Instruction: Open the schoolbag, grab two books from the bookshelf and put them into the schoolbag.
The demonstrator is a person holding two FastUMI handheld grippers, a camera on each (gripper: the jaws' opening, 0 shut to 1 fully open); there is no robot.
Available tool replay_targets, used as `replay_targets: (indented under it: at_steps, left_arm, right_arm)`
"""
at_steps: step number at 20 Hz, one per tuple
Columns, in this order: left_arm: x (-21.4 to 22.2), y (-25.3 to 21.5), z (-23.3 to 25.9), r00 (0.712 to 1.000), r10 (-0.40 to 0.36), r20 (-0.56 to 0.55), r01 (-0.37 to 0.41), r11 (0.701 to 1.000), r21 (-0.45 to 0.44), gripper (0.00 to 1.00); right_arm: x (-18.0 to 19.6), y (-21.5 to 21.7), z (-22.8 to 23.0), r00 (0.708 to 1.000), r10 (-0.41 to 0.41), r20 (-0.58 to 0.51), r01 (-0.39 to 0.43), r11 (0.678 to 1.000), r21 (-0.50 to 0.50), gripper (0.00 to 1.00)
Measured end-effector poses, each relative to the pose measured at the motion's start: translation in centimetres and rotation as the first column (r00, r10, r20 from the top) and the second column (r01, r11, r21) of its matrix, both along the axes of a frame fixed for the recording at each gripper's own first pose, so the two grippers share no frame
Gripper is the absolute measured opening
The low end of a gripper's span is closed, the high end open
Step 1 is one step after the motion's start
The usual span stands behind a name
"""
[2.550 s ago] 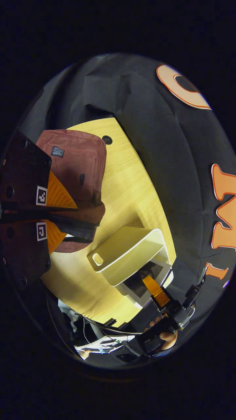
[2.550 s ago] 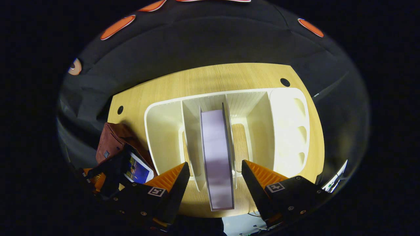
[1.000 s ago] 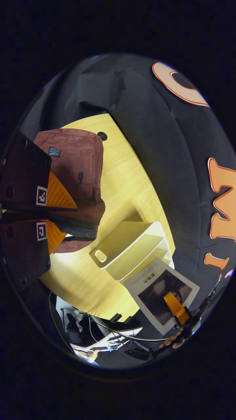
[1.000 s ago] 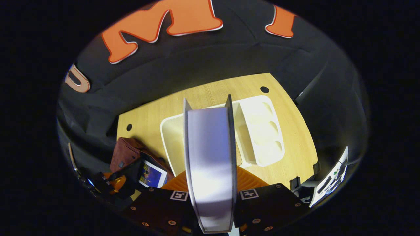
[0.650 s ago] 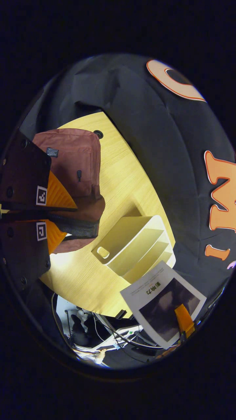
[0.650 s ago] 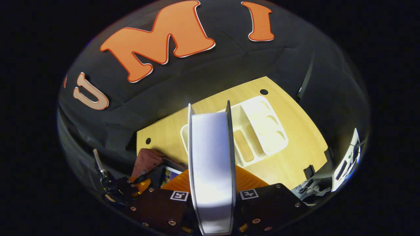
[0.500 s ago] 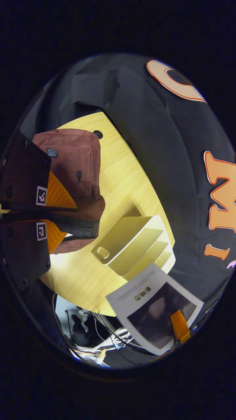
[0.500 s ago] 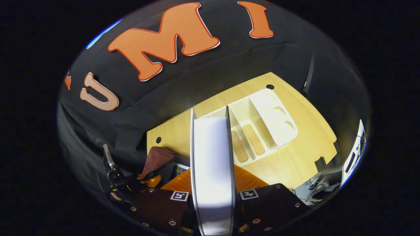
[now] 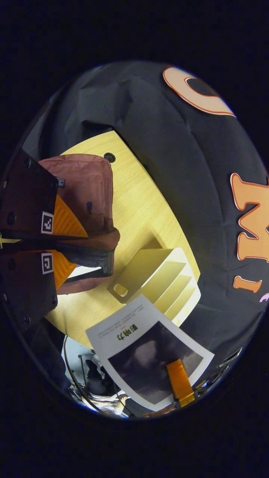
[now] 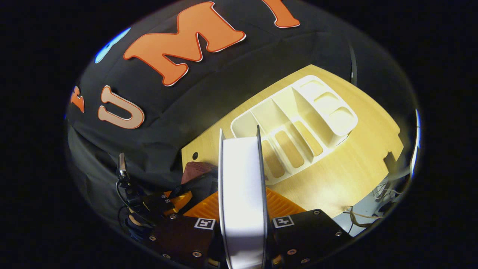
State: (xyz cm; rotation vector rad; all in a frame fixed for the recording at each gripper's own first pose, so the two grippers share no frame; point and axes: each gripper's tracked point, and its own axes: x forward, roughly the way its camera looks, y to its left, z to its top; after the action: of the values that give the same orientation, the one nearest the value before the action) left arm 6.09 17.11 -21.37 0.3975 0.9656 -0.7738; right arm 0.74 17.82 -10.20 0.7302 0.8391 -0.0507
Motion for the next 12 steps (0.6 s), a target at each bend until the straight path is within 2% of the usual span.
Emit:
replay_targets:
  at_steps: [4,9,12]
  left_arm:
    - [0.4,0.0,0.3,1.0,-0.001,-0.007,0.001,1.0,0.002,0.05]
    - [0.5,0.1,0.6,1.0,0.003,-0.009,-0.003,1.0,0.006,0.05]
    - [0.3,-0.1,0.5,1.0,0.006,-0.007,-0.006,1.0,0.002,0.04]
  right_arm:
    - [-0.4,3.1,-3.2,1.0,-0.017,-0.013,0.019,0.993,0.113,0.41]
    - [0.4,6.9,-6.0,0.999,-0.019,0.026,0.012,0.972,0.235,0.41]
    - [1.1,8.4,-8.8,1.0,-0.016,0.02,0.011,0.964,0.266,0.41]
